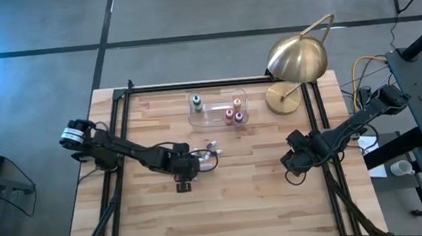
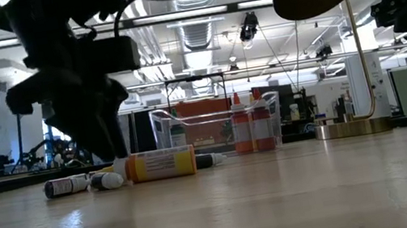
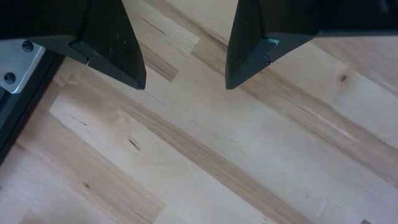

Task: Pick & Place food coloring
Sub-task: Move the big yellow food coloring bottle to the bottom left of the table

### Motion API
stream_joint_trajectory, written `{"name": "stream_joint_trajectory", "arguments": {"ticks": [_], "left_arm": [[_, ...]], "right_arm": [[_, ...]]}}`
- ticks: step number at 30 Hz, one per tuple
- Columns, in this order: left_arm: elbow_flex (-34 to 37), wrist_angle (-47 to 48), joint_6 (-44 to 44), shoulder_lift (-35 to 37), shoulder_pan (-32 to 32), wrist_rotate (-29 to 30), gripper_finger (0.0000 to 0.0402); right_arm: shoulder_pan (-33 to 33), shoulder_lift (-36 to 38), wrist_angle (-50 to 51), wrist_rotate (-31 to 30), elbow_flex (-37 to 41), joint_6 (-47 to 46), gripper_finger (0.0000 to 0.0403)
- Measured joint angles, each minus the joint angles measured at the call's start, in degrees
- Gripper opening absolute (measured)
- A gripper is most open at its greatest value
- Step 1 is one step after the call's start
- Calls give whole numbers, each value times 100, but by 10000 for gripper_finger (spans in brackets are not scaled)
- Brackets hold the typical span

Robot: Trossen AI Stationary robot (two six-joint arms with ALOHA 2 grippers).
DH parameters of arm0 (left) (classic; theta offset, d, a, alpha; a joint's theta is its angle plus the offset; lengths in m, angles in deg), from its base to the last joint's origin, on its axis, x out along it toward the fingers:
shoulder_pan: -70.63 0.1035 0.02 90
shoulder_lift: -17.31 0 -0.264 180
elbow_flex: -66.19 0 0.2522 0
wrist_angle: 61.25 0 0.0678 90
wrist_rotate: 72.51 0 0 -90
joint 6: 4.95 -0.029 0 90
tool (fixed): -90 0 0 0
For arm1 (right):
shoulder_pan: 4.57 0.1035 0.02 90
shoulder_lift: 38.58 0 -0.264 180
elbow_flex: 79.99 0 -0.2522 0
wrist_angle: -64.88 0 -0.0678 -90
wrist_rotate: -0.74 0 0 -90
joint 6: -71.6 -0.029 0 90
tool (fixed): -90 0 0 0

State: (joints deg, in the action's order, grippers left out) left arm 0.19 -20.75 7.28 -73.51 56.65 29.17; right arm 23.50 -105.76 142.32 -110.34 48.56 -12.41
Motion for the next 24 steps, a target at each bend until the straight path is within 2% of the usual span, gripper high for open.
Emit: {"name": "stream_joint_trajectory", "arguments": {"ticks": [9,18,21,24], "left_arm": [[248,-479,144,-130,162,16,142],[260,-714,157,-474,191,-228,141],[214,-708,188,-497,194,-218,127],[84,-651,255,-492,247,-192,97]], "right_arm": [[0,1,-2,6,7,-134,214],[0,0,0,6,11,-153,214],[0,0,-1,6,12,-153,214],[0,0,4,6,26,-153,214]]}}
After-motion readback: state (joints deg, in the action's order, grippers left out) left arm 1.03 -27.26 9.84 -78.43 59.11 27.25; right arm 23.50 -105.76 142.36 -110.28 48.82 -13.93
